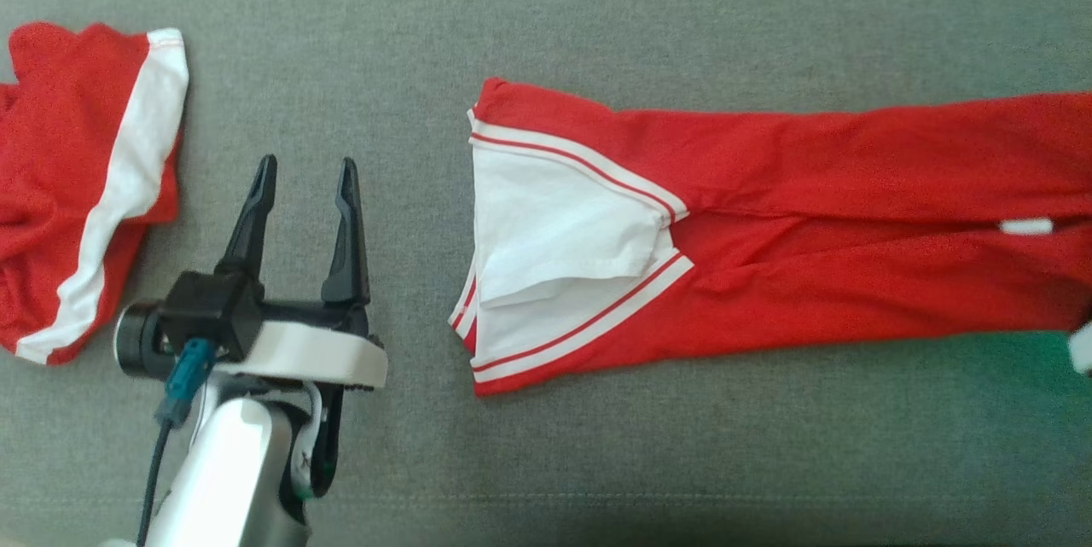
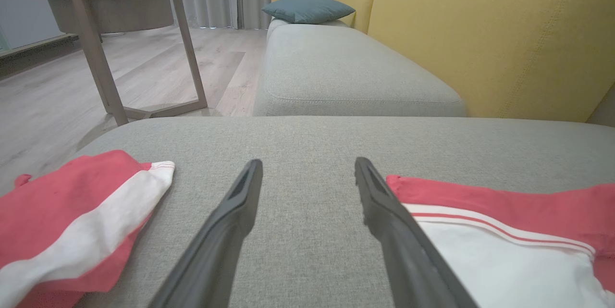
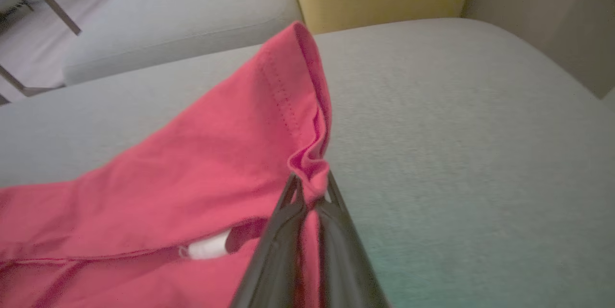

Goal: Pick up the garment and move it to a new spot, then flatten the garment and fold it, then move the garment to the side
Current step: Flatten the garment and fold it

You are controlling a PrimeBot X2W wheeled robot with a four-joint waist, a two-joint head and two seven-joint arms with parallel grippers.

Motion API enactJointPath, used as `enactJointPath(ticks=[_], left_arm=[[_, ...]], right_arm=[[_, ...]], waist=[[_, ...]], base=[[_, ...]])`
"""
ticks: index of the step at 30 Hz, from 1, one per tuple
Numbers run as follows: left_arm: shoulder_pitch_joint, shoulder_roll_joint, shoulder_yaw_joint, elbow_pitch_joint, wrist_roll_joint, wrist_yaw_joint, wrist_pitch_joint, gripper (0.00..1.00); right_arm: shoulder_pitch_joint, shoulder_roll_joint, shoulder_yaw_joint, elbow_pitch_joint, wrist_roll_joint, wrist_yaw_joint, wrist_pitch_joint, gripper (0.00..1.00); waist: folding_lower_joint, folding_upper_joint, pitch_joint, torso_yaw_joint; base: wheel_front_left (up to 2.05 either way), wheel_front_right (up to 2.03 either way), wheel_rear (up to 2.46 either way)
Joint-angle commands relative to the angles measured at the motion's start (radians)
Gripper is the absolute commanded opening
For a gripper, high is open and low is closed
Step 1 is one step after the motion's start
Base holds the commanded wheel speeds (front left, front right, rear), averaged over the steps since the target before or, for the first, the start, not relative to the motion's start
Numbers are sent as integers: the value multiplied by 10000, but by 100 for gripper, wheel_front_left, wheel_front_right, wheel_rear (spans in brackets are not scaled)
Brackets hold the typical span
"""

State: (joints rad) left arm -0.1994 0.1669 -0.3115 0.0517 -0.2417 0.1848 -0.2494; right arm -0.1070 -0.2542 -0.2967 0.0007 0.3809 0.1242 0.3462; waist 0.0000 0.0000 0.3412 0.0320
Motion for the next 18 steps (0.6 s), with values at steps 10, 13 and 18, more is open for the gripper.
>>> enactJointPath(ticks=[10,13,18], left_arm=[[165,238,228,-317,-99,15,-19,100],[120,252,191,-334,-111,5,15,100],[-46,121,26,-259,-161,-81,7,100]], right_arm=[[-772,1483,3453,-1859,3276,65,1734,0],[-1090,1850,4591,-1675,4125,65,1705,0],[-1730,2029,6309,-503,5534,65,906,0]], waist=[[0,0,-585,-105],[0,0,-553,-48],[0,0,-368,242]], base=[[0,0,0],[0,0,0],[0,0,0]])
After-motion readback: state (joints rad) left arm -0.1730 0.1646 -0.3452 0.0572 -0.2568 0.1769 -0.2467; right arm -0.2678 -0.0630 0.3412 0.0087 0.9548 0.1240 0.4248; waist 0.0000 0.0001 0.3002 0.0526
